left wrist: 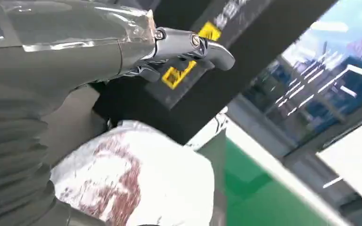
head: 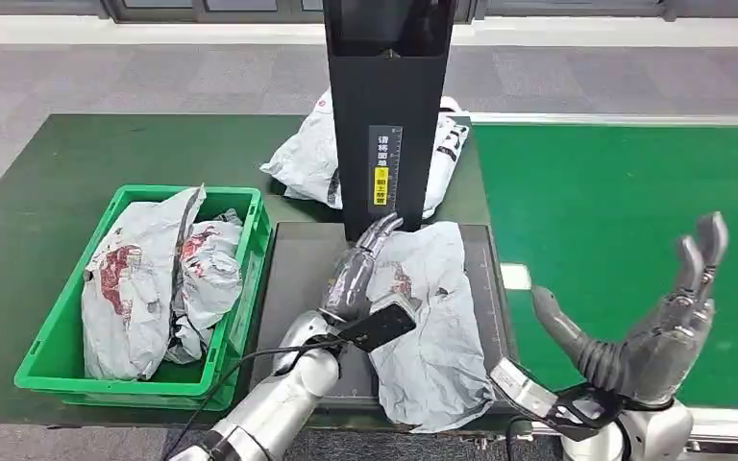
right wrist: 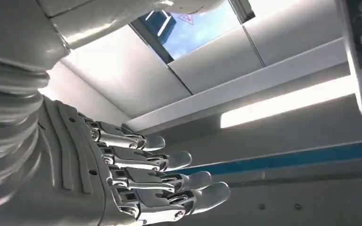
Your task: Moved the parcel from conveyor to table for the left to box.
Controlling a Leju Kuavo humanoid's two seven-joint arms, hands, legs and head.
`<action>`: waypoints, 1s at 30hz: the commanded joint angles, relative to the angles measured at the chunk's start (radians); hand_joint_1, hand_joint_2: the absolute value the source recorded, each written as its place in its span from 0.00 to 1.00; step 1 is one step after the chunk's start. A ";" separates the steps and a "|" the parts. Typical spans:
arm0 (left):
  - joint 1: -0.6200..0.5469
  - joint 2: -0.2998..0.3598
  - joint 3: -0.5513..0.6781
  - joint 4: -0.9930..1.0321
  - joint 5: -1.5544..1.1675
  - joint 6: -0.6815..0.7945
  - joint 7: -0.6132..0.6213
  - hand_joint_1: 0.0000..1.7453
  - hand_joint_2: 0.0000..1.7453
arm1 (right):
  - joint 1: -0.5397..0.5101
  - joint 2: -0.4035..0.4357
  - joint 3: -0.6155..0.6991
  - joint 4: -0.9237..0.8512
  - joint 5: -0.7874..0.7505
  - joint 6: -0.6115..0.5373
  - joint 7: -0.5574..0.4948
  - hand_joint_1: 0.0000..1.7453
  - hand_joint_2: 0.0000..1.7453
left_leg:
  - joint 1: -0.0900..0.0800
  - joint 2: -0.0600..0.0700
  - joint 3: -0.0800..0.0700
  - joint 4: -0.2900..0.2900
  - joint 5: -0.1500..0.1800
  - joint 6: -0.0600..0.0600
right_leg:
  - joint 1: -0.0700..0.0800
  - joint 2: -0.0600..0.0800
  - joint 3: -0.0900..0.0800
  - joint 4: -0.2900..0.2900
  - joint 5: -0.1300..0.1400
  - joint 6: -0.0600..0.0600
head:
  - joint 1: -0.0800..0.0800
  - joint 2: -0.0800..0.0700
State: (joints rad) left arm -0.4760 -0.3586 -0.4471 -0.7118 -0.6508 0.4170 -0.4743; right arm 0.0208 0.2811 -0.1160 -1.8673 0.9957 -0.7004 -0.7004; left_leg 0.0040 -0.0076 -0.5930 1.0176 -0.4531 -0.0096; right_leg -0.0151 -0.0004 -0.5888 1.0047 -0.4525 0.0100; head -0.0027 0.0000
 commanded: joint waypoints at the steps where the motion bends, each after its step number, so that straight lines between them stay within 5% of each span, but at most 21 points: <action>1: -0.081 0.010 -0.197 0.289 -0.057 0.047 0.115 0.00 1.00 | -0.090 0.055 -0.073 0.079 -0.022 0.002 0.002 0.00 1.00 | 0.000 0.002 0.003 -0.001 0.000 0.000 | 0.000 0.002 0.002 -0.002 0.001 -0.001 | 0.000 0.000; 5: -0.072 0.010 -0.310 0.322 -0.109 0.022 0.216 0.00 1.00 | -0.093 0.058 -0.065 0.086 -0.029 0.002 0.002 0.00 1.00 | 0.000 0.002 0.002 -0.001 0.000 0.000 | 0.000 0.002 0.001 -0.002 0.001 -0.001 | 0.000 0.000; 15: -0.071 0.010 -0.320 0.322 -0.109 0.016 0.223 0.00 1.00 | -0.094 0.060 -0.067 0.086 -0.027 0.002 0.002 0.00 1.00 | 0.000 0.002 0.001 0.000 0.000 0.000 | 0.000 0.002 0.000 0.000 0.000 -0.001 | 0.000 0.000; 24: -0.068 0.010 -0.435 0.373 -0.145 -0.129 0.283 0.00 1.00 | -0.111 0.057 -0.077 0.114 -0.032 0.002 0.002 0.00 1.00 | 0.000 0.002 0.001 -0.001 0.000 0.000 | 0.000 0.002 0.002 -0.001 0.001 0.000 | 0.000 0.000; 25: -0.068 0.010 -0.444 0.378 -0.152 -0.137 0.290 0.91 1.00 | -0.114 0.058 -0.077 0.116 -0.031 0.002 0.002 0.00 1.00 | 0.000 0.004 0.002 -0.002 0.000 0.000 | 0.000 0.003 0.002 -0.002 0.001 -0.001 | 0.000 0.000; 26: -0.067 0.010 -0.457 0.378 -0.159 -0.146 0.301 1.00 1.00 | -0.116 0.059 -0.078 0.117 -0.028 0.002 0.002 0.00 1.00 | 0.000 0.003 0.002 -0.001 0.000 0.000 | 0.000 0.002 0.003 -0.001 0.000 0.000 | 0.000 0.000; 30: -0.066 0.010 -0.482 0.384 -0.175 -0.155 0.333 1.00 1.00 | -0.117 0.062 -0.080 0.115 -0.029 0.002 0.002 0.00 1.00 | 0.000 0.002 0.003 -0.001 0.000 0.001 | 0.000 0.001 0.004 -0.001 0.001 0.000 | 0.000 0.000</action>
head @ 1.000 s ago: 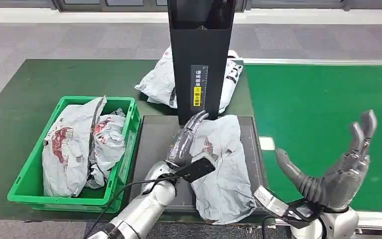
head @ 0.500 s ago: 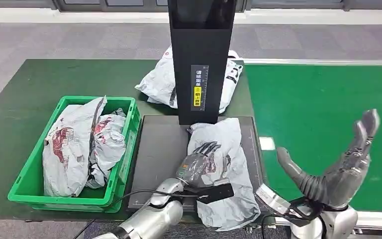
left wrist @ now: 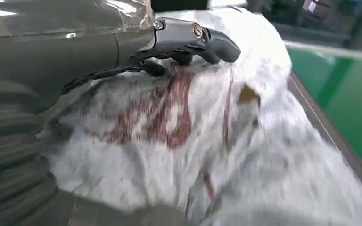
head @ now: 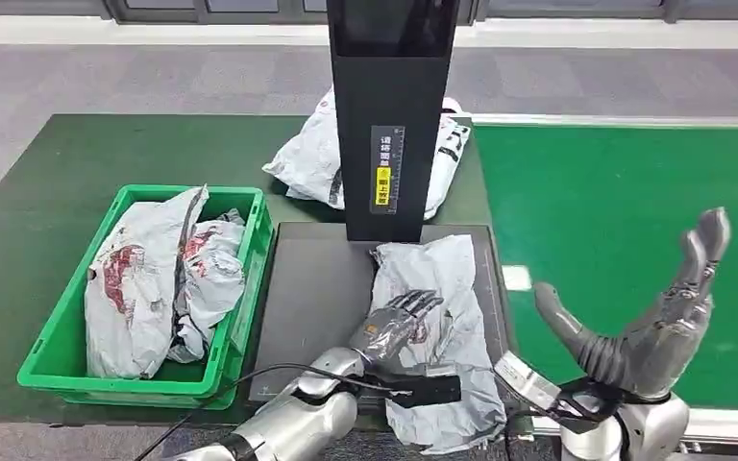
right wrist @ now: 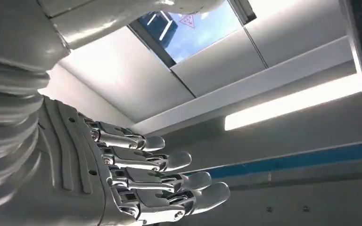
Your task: Moved the parcel from conveyor to table for the left to box.
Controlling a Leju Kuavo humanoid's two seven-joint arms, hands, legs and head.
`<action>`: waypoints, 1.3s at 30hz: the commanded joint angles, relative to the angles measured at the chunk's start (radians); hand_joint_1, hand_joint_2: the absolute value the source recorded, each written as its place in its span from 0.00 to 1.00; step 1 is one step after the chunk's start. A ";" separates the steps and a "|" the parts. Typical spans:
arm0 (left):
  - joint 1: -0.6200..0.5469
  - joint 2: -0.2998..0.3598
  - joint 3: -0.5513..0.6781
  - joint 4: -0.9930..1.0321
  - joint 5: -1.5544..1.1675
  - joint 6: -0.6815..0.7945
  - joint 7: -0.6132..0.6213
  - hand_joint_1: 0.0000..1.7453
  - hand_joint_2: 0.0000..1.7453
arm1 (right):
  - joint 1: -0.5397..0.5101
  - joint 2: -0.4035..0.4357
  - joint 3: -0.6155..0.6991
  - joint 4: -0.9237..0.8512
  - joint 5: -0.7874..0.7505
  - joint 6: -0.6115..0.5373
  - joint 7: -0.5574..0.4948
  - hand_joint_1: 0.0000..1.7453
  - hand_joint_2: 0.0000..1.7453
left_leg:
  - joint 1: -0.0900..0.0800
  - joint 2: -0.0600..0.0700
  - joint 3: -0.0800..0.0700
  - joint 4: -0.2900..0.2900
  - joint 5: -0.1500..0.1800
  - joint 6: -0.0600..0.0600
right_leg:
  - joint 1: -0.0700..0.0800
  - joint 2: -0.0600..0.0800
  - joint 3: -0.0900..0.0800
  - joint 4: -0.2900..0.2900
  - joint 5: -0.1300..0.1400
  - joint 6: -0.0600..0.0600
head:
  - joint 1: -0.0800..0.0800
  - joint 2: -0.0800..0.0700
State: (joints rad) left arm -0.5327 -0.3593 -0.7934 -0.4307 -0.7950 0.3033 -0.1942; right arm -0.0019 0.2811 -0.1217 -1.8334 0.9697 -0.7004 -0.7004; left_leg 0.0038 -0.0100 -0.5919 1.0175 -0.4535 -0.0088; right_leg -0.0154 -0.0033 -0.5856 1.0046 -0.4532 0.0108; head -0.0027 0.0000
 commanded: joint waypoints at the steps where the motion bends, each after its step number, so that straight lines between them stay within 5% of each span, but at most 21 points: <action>1: -0.010 0.010 -0.136 0.102 -0.031 -0.041 0.052 1.00 1.00 | -0.094 0.062 -0.074 0.081 -0.003 0.002 0.002 0.00 1.00 | 0.000 0.003 0.002 -0.001 0.000 0.000 | 0.000 0.002 0.001 -0.001 0.001 -0.001 | 0.000 0.000; 13: -0.015 0.010 -0.150 0.144 -0.092 0.014 0.135 1.00 1.00 | -0.083 0.065 -0.071 0.074 -0.006 0.002 0.002 0.00 1.00 | 0.000 0.004 0.006 -0.001 0.000 0.001 | 0.001 0.002 0.005 -0.001 0.001 0.000 | 0.000 0.000; 18: -0.055 0.023 -0.131 0.130 -0.323 0.380 0.354 1.00 1.00 | -0.040 0.068 -0.079 0.030 0.001 0.002 0.002 0.00 1.00 | 0.001 0.005 0.006 -0.002 0.001 0.001 | 0.001 0.003 0.004 -0.002 0.001 -0.001 | 0.000 0.000; 20: 0.041 0.091 0.101 -0.223 -0.629 0.395 0.418 1.00 1.00 | -0.021 0.068 -0.086 0.006 -0.003 0.002 0.002 0.00 1.00 | 0.001 0.004 0.005 -0.002 0.001 0.000 | 0.001 0.003 0.003 -0.002 0.002 -0.001 | 0.000 0.000; 22: 0.093 0.083 0.233 -0.347 -0.755 0.395 0.372 1.00 1.00 | -0.019 0.068 -0.087 0.002 -0.004 0.002 0.002 0.00 1.00 | 0.000 0.004 0.004 -0.001 0.000 0.000 | 0.000 0.003 0.002 0.000 0.000 -0.001 | 0.000 0.000; 26: 0.069 0.271 0.100 -0.735 -0.776 0.395 0.580 1.00 1.00 | -0.038 0.068 -0.089 0.019 0.005 0.002 0.002 0.00 1.00 | 0.000 0.004 0.002 0.000 0.001 0.000 | 0.000 0.003 -0.001 0.001 0.001 -0.001 | 0.000 0.000; 31: -0.010 0.459 0.061 -0.978 -0.776 0.395 0.760 1.00 1.00 | -0.039 0.068 -0.108 0.012 0.000 0.002 0.002 0.00 1.00 | 0.001 0.013 0.001 0.000 0.001 -0.002 | 0.001 0.012 -0.005 0.002 0.003 -0.003 | 0.000 0.000; 34: 0.046 0.475 0.182 -1.066 -0.776 0.395 0.706 1.00 1.00 | -0.027 0.068 -0.119 -0.005 -0.003 0.002 0.002 0.00 1.00 | 0.002 0.010 0.001 -0.001 0.001 -0.002 | 0.002 0.009 -0.004 0.002 0.002 -0.004 | 0.000 0.000; 37: 0.141 0.407 0.366 -1.128 -0.776 0.395 0.558 1.00 1.00 | -0.016 0.068 -0.125 -0.017 -0.009 0.002 0.002 0.00 1.00 | 0.002 0.009 0.002 -0.001 0.001 -0.001 | 0.002 0.010 -0.003 0.002 0.001 -0.003 | 0.000 0.000; 39: 0.141 0.407 0.366 -1.128 -0.776 0.395 0.558 1.00 1.00 | -0.016 0.068 -0.125 -0.017 -0.009 0.002 0.002 0.00 1.00 | 0.002 0.009 0.002 -0.001 0.001 -0.001 | 0.002 0.009 -0.002 0.001 0.001 -0.002 | 0.000 0.000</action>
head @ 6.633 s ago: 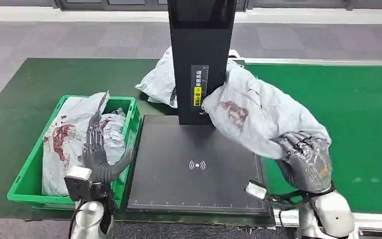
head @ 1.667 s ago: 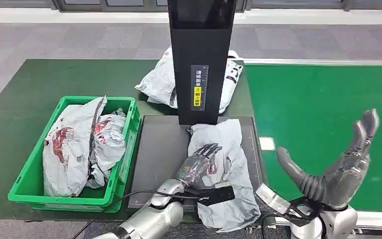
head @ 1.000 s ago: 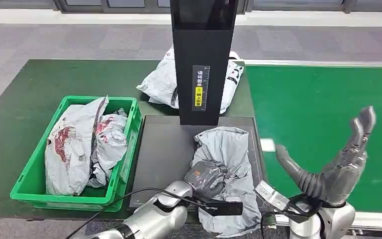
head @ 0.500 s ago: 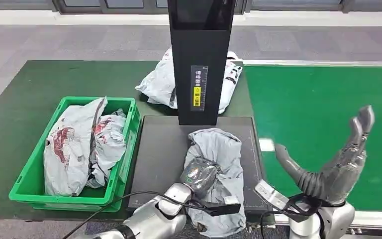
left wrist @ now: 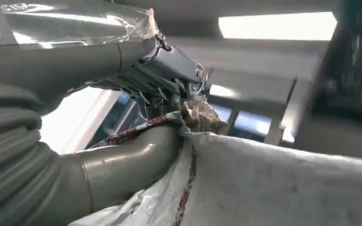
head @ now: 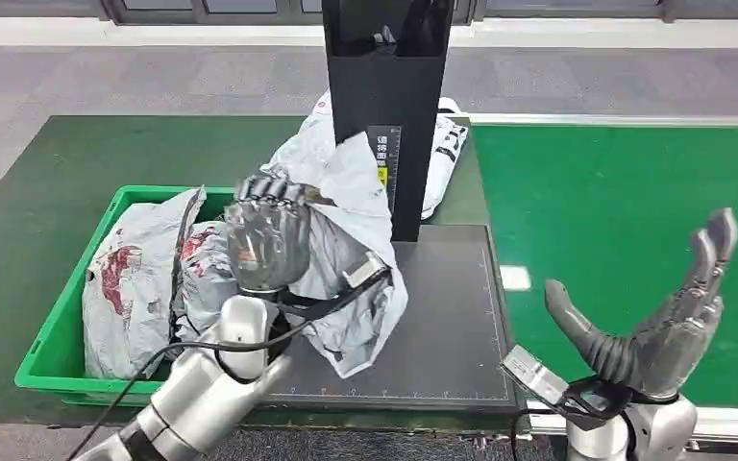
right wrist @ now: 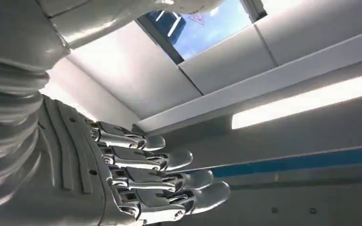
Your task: Moved the parcel from conveyor to table for the left to box.
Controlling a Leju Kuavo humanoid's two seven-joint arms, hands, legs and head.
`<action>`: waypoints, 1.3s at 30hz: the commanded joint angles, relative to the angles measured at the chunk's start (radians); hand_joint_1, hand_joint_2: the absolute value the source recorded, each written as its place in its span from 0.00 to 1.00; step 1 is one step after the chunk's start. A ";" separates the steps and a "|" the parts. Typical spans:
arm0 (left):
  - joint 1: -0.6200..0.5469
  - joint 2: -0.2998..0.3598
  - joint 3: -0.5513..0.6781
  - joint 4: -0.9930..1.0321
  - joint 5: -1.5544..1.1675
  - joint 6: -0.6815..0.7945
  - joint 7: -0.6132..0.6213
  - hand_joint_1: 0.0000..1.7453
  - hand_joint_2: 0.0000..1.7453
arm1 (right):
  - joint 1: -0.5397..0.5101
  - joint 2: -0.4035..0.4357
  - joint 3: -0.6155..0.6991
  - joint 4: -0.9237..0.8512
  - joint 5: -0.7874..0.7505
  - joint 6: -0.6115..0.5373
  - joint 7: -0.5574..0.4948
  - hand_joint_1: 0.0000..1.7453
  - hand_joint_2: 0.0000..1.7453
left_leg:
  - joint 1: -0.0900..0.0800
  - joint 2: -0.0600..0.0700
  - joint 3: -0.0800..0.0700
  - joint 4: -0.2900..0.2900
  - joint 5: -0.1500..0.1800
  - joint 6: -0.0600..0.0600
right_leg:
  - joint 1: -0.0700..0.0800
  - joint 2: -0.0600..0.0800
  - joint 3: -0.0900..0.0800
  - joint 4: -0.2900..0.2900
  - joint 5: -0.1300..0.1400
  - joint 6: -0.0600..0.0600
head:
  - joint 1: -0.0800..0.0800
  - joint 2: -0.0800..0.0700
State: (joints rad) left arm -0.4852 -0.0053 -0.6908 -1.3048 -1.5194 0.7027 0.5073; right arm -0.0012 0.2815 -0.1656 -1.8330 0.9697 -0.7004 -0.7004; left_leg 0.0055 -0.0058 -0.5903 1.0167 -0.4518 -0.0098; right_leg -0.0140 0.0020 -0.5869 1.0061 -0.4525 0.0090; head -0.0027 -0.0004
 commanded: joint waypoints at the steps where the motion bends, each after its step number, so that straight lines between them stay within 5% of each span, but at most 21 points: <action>1: 0.093 0.053 0.264 -0.254 -0.051 -0.005 -0.143 1.00 1.00 | -0.017 0.068 -0.081 -0.017 -0.009 0.002 0.002 0.00 1.00 | 0.000 0.005 0.000 -0.001 -0.001 0.000 | 0.001 0.004 -0.001 -0.001 0.001 -0.001 | 0.000 0.000; 12: 0.093 0.053 0.264 -0.254 -0.051 -0.005 -0.143 1.00 1.00 | -0.017 0.068 -0.081 -0.017 -0.009 0.002 0.002 0.00 1.00 | -0.001 0.001 0.000 0.000 0.000 0.000 | -0.001 0.000 -0.001 -0.001 0.000 -0.001 | 0.000 0.000; 17: 0.183 -0.164 0.639 -0.259 -0.051 -0.005 -0.414 1.00 1.00 | 0.000 0.068 -0.072 -0.026 -0.014 0.002 0.002 0.00 1.00 | -0.001 0.003 0.000 -0.001 -0.001 0.000 | 0.000 0.002 0.000 -0.001 0.000 0.000 | 0.000 0.000; 24: 0.054 -0.227 1.083 0.146 0.025 -0.005 -0.639 1.00 1.00 | 0.013 0.068 -0.039 -0.013 -0.002 0.002 0.002 0.00 1.00 | -0.001 0.004 0.003 -0.004 0.001 -0.001 | -0.001 0.003 0.001 -0.003 0.002 -0.002 | 0.000 0.000; 28: 0.025 -0.232 1.183 0.242 -0.008 -0.005 -0.632 1.00 1.00 | 0.009 0.068 -0.043 -0.008 0.001 0.002 0.002 0.00 1.00 | -0.001 0.002 0.003 -0.003 0.001 -0.001 | 0.000 0.002 0.000 -0.003 0.001 -0.001 | 0.000 0.000; 39: -0.002 -0.242 1.221 0.252 -0.005 -0.005 -0.639 1.00 1.00 | 0.022 0.068 -0.046 -0.013 0.002 0.002 0.002 0.00 1.00 | 0.000 0.000 0.000 -0.001 0.001 -0.002 | 0.000 0.000 -0.001 -0.002 0.001 -0.002 | 0.000 0.000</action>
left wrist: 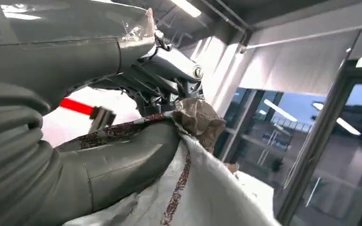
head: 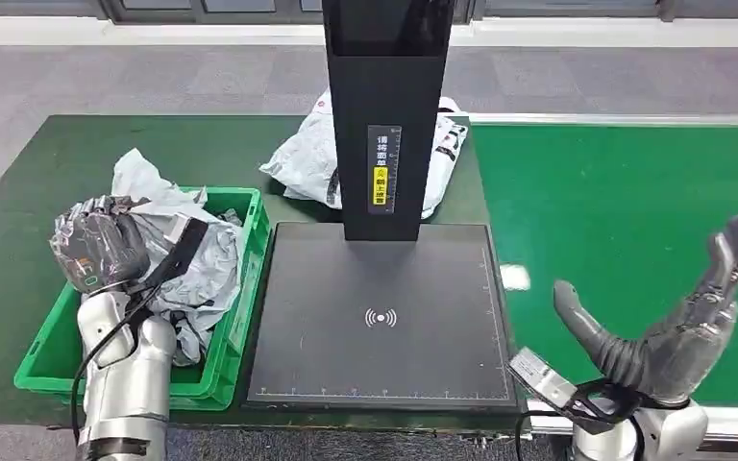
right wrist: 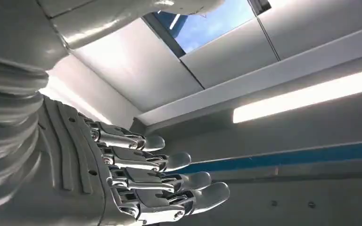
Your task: Moved the parcel from conveyor to table for the left to box.
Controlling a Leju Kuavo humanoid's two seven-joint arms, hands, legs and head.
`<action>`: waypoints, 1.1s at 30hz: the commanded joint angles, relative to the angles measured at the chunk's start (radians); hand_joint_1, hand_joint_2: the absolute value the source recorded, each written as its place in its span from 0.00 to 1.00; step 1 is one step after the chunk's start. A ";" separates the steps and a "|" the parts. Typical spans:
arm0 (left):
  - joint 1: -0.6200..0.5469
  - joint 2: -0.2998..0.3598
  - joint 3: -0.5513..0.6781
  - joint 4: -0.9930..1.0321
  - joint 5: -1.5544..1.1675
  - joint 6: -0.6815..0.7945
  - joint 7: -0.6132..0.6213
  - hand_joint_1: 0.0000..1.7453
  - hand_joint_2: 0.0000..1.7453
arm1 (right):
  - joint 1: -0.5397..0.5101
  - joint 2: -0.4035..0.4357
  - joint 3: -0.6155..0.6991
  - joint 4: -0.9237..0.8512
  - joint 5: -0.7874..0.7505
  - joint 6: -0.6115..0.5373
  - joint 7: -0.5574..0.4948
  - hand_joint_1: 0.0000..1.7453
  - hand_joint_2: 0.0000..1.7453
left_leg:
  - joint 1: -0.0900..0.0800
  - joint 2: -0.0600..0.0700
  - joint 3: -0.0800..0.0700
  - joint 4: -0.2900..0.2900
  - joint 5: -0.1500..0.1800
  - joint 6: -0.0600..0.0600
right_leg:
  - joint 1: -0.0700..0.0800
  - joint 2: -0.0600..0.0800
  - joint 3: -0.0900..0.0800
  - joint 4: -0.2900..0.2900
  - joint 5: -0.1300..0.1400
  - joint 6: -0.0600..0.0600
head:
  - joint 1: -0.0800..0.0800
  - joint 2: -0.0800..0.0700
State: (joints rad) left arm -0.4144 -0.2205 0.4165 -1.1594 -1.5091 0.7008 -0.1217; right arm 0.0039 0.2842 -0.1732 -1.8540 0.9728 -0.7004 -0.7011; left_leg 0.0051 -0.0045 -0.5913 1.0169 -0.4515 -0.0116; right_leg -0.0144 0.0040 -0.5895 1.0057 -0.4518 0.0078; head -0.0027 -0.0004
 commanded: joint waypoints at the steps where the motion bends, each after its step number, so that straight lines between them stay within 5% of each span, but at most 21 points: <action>1: -0.073 -0.028 0.109 0.111 -0.024 -0.003 -0.006 1.00 1.00 | 0.018 0.065 -0.039 0.009 -0.001 0.002 0.003 0.00 1.00 | 0.001 -0.002 0.001 -0.002 0.001 0.000 | 0.001 -0.003 0.002 -0.002 0.000 -0.001 | 0.000 0.000; 10: -0.076 -0.027 0.107 0.123 -0.019 -0.003 -0.006 1.00 1.00 | 0.017 0.065 -0.040 0.010 0.000 0.002 0.003 0.00 1.00 | 0.001 -0.001 0.002 -0.003 0.001 0.000 | 0.002 -0.002 0.002 -0.004 0.001 -0.001 | 0.000 0.000; 11: -0.077 -0.031 0.110 0.111 -0.013 -0.003 -0.007 0.01 1.00 | 0.018 0.065 -0.040 0.009 0.001 0.002 0.003 0.00 1.00 | 0.001 -0.001 0.002 -0.004 0.001 0.000 | 0.001 -0.002 0.002 -0.004 0.001 -0.002 | 0.000 0.000; 14: -0.075 -0.049 0.142 0.062 0.002 -0.003 -0.031 0.00 1.00 | 0.016 0.065 -0.042 0.015 0.000 0.002 0.003 0.00 1.00 | 0.001 -0.001 0.002 -0.003 0.001 0.000 | 0.002 -0.002 0.002 -0.004 0.001 -0.001 | 0.000 0.000; 15: -0.074 -0.058 0.149 0.041 0.020 -0.003 -0.048 0.00 0.00 | 0.016 0.065 -0.045 0.014 0.000 0.002 0.003 0.00 1.00 | 0.001 -0.001 0.000 0.000 0.000 0.000 | 0.001 -0.001 0.001 -0.001 0.000 -0.001 | 0.000 0.000; 20: -0.071 -0.129 0.236 -0.082 0.110 -0.003 -0.212 0.00 0.00 | 0.015 0.065 -0.054 0.015 -0.002 0.002 0.003 0.00 1.00 | 0.001 -0.001 0.000 0.000 0.000 0.000 | 0.002 -0.002 0.001 -0.001 0.000 -0.001 | 0.000 0.000; 33: 0.009 -0.129 0.196 -0.335 0.421 -0.003 -0.392 0.00 0.00 | 0.014 0.065 -0.105 0.004 -0.021 0.002 0.003 0.00 1.00 | 0.001 0.001 0.001 -0.001 -0.001 0.000 | 0.001 0.000 0.001 -0.002 0.000 -0.001 | 0.000 0.000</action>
State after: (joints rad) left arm -0.4356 -0.3318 0.5894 -1.3484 -1.2146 0.7023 -0.4550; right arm 0.0071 0.2853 -0.1919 -1.8540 0.9689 -0.7004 -0.7008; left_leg 0.0053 -0.0046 -0.5914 1.0169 -0.4518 -0.0113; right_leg -0.0140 0.0038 -0.5894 1.0056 -0.4519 0.0078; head -0.0023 0.0000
